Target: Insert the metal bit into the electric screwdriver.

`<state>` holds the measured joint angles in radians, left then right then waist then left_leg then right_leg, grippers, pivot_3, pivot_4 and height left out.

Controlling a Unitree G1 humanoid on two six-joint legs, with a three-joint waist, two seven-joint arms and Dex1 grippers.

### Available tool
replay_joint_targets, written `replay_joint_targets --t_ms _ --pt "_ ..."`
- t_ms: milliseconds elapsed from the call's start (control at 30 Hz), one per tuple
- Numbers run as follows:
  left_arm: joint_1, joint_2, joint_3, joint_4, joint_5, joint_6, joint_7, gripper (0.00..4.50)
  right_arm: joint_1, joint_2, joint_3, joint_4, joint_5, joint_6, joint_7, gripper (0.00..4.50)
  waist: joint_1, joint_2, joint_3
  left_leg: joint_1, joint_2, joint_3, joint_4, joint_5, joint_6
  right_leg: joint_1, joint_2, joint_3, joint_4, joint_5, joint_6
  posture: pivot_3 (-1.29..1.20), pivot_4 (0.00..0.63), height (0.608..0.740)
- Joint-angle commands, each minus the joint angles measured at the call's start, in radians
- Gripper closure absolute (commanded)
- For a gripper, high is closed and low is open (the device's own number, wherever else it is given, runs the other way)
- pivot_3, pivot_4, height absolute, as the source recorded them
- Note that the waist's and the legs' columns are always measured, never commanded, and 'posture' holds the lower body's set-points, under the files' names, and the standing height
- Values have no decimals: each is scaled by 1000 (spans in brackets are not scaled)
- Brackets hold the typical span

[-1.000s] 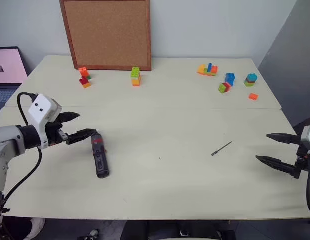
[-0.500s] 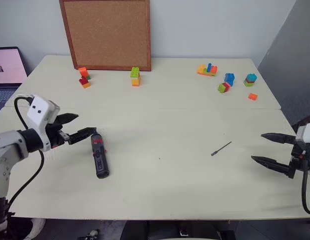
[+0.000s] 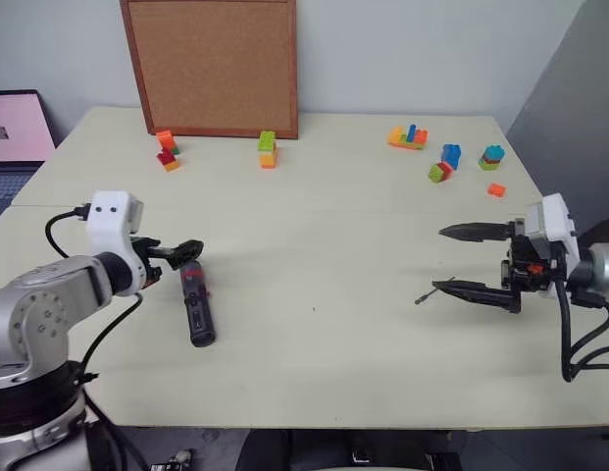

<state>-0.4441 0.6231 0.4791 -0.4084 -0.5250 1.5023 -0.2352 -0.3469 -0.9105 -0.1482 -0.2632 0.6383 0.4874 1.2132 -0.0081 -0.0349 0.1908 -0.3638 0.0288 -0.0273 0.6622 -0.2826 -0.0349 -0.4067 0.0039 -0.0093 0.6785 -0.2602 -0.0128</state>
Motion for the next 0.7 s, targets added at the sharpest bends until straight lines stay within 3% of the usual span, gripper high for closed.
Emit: replay_joint_targets --t_ms 33,333,700 --pt "-92 -63 25 -47 61 107 105 105 -141 25 82 83 -8 5 66 39 0 -1 1 0 0 0 0 0 0 0 0 0 0 0 0 0 150 740" --pt "-124 -240 101 -17 148 112 389 105 -233 44 151 59 25 47 134 39 5 -2 1 -1 0 -3 -1 0 -1 -1 -3 0 -1 0 0 0 150 740" --pt "-165 -278 66 93 114 112 453 105 -313 95 198 48 -61 51 44 39 4 -2 2 -1 -2 -3 0 3 -5 -1 -5 -1 0 0 0 0 150 740"
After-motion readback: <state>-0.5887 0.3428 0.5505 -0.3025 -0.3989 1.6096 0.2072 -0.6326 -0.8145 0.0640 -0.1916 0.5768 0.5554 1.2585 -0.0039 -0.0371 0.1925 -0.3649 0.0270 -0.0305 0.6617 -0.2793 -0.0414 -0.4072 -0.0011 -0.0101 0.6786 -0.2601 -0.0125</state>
